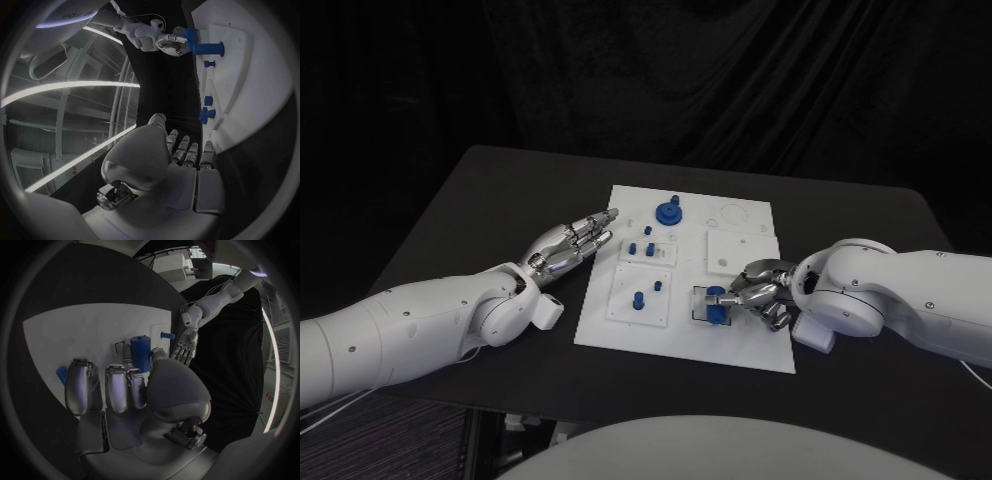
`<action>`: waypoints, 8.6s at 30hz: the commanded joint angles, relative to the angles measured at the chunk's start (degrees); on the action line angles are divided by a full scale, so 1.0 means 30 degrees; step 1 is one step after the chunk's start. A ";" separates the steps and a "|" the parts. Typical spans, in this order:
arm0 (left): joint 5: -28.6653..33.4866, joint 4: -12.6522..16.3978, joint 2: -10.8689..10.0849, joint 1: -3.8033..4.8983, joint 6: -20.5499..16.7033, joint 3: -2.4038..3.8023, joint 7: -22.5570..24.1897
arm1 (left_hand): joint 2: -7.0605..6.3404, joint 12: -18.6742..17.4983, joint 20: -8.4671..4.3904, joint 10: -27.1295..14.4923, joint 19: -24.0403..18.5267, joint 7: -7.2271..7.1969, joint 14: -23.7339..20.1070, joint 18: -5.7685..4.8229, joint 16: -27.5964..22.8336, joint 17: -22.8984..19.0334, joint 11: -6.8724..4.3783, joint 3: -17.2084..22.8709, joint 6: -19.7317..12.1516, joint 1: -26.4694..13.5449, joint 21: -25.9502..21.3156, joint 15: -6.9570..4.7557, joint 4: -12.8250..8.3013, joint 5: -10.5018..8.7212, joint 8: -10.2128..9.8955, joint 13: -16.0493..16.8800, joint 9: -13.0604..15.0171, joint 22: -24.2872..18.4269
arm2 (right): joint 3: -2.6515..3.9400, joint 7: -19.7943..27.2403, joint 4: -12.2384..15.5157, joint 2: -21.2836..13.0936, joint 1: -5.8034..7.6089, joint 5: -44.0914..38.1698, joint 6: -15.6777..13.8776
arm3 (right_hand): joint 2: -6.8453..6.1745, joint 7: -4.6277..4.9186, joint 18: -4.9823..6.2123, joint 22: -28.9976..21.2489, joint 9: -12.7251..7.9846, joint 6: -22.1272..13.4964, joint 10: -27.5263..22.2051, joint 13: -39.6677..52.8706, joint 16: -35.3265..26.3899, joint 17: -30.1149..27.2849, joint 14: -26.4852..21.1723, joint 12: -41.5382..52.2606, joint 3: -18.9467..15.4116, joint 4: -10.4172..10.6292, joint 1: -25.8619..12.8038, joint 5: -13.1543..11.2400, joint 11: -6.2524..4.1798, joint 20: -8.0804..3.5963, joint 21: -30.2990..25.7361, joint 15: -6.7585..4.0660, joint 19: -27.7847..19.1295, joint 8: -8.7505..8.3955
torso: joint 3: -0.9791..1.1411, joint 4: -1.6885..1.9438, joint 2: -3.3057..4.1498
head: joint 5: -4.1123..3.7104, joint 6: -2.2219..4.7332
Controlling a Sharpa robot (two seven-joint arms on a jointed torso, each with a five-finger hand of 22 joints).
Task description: Assemble the parts on the task board
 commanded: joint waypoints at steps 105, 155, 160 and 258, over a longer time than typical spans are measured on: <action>0.0030 -0.0481 0.0362 -0.0186 0.0761 0.0016 0.2660 | 0.0163 -0.0113 0.0344 -0.0023 -0.0008 0.0138 -0.0007 0.0060 -0.0069 -0.0021 0.0118 0.0201 -0.0178 0.0118 -0.0046 0.0263 -0.0043 -0.0069 -0.0055 -0.0020 -0.0020 0.0030 | 0.0001 0.0567 -0.0088 -0.0016 -0.0084 -0.2524 0.0710 | 0.1247 -0.1758 0.0145 0.3849 0.6800 -0.1620 0.2004 0.5029 0.0226 0.1330 0.1316 0.0049 -0.2990 -0.2029 0.2157 -0.5228 -0.1414 -0.1015 -0.0052 -0.1155 0.0599 0.9609 | 0.0026 -0.0015 0.0016 | 0.0294 -0.0004; 0.0030 -0.0394 0.0113 -0.0205 0.0698 0.0013 0.2600 | 0.0183 -0.0088 0.0418 -0.0025 0.0008 0.0255 -0.0007 0.0082 -0.0069 -0.0021 0.0120 0.0227 -0.0050 0.0112 -0.0035 0.0308 -0.0042 -0.0079 -0.0028 -0.0016 0.0000 0.0058 | -0.0009 -0.1620 0.2395 -0.4372 0.0968 -1.0441 -0.0124 | 0.0000 -0.0648 0.0211 0.3753 0.1329 0.0007 0.2004 0.5029 -0.0043 0.0706 0.1213 0.0049 -0.1263 0.0064 0.1507 0.1338 -0.0463 -0.0322 -0.0403 -0.0378 0.0524 0.2363 | -0.0005 -0.0042 -0.0061 | -0.0445 -0.0004; 0.0030 -0.0422 0.0128 -0.0208 0.0731 0.0013 0.2604 | 0.0183 -0.0088 0.0418 -0.0025 0.0008 0.0255 -0.0007 0.0082 -0.0069 -0.0021 0.0120 0.0227 -0.0050 0.0112 -0.0035 0.0308 -0.0042 -0.0079 -0.0028 -0.0016 0.0000 0.0058 | -0.0013 -0.2025 0.2493 -0.4570 0.0685 -1.1450 -0.0207 | -0.0083 -0.0778 0.0143 0.3856 0.1304 0.0472 0.2004 0.5029 -0.0045 0.0689 0.1219 0.0049 -0.1034 0.0038 0.1493 0.0236 -0.0566 -0.0359 -0.0093 -0.0456 0.0656 0.2543 | 0.0006 -0.0038 -0.0037 | -0.0699 -0.0004; 0.0030 -0.0534 0.0254 -0.0287 0.0796 0.0010 0.2396 | 0.0237 -0.0009 0.0504 0.0007 0.0012 0.0509 -0.0007 0.0187 -0.0069 -0.0021 0.0279 0.0471 0.0065 0.0319 -0.0036 0.0309 -0.0231 0.0164 0.0006 -0.0003 0.0017 0.0041 | 0.0000 0.0292 0.1127 -0.1964 -0.1123 -0.0832 -0.2636 | -0.0684 0.0157 0.0068 0.3952 -0.2111 0.0923 0.2004 0.5029 -0.0146 0.0077 0.1113 0.0049 0.3266 -0.2838 0.3244 0.2164 0.0232 0.0209 0.0309 0.0199 0.0724 -0.1584 | 0.0022 0.0008 0.0005 | -0.1715 -0.0004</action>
